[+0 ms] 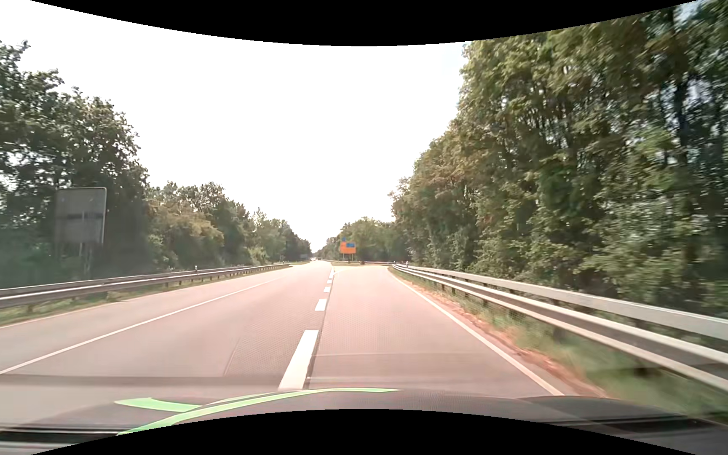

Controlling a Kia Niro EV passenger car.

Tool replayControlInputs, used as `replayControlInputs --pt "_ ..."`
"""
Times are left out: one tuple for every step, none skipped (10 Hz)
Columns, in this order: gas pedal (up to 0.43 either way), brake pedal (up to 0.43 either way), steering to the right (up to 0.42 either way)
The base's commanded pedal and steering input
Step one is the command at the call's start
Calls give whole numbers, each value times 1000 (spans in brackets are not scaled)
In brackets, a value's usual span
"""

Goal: Follow the waypoints while adhering to traffic rules and regulations

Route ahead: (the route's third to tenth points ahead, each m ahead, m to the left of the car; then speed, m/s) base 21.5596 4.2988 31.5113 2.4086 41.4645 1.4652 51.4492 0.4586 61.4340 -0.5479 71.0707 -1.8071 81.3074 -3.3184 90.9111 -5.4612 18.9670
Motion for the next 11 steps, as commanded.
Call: replayControlInputs --pt "0 0 3" --pt "0 6 4" --pt "0 12 4" --pt "0 12 4" --pt "0 24 4" --pt "0 24 4" --pt "0 24 4" --pt "0 30 4" --pt "0 30 4" --pt "0 43 4" --pt "0 43 4"
